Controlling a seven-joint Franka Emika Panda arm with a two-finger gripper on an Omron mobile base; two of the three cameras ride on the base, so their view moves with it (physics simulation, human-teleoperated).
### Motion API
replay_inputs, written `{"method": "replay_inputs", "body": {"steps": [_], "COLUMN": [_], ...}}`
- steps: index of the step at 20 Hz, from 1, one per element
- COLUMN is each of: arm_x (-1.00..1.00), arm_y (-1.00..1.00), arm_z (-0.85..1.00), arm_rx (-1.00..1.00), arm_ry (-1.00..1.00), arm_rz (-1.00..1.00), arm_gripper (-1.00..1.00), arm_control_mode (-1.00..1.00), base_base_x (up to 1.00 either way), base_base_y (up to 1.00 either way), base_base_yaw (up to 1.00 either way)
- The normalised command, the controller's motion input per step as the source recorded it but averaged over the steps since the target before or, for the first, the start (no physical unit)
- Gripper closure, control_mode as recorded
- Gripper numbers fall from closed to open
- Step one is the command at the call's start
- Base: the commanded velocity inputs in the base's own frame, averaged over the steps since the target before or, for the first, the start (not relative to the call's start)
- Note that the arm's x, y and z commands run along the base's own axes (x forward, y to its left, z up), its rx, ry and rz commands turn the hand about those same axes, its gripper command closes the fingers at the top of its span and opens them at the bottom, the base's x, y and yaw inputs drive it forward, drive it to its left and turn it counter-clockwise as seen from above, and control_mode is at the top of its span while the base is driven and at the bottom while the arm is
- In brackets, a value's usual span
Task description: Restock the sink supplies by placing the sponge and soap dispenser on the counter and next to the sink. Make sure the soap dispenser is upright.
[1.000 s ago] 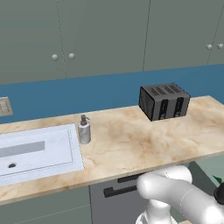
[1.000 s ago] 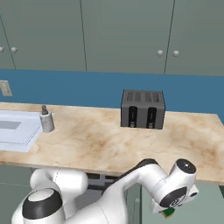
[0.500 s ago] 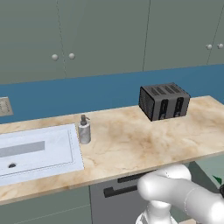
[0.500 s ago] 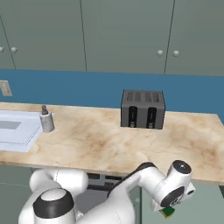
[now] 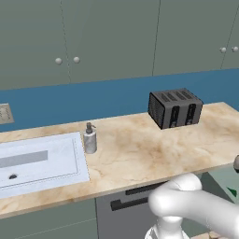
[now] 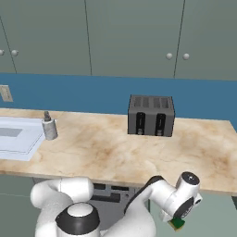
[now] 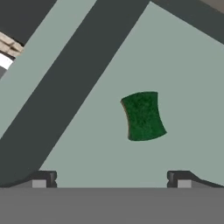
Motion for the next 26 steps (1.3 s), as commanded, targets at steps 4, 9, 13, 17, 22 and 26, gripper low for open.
{"method": "replay_inputs", "body": {"steps": [4, 9, 13, 17, 22, 26], "arm_x": [0.3, 0.24, 0.17, 0.17, 0.24, 0.27], "arm_y": [0.0, -0.02, -0.02, -0.01, -0.03, -0.16], "arm_z": [-0.5, -0.54, -0.5, -0.48, -0.33, -0.09], "arm_rx": [0.0, 0.0, 0.0, 0.0, 0.02, 0.05], "arm_ry": [0.0, 0.0, 0.0, 0.01, 0.01, 0.01], "arm_rz": [0.05, 0.04, 0.03, 0.01, 0.0, 0.0], "arm_gripper": [-1.0, -1.0, -1.0, -1.0, -1.0, -1.0], "arm_control_mode": [-1.0, -1.0, -1.0, -1.0, -1.0, -1.0], "base_base_x": [0.0, 0.0, 0.0, 0.0, 0.0, 0.0], "base_base_y": [0.0, 0.0, 0.0, 0.0, 0.0, 0.0], "base_base_yaw": [0.0, 0.0, 0.0, 0.0, 0.0, 0.0]}}
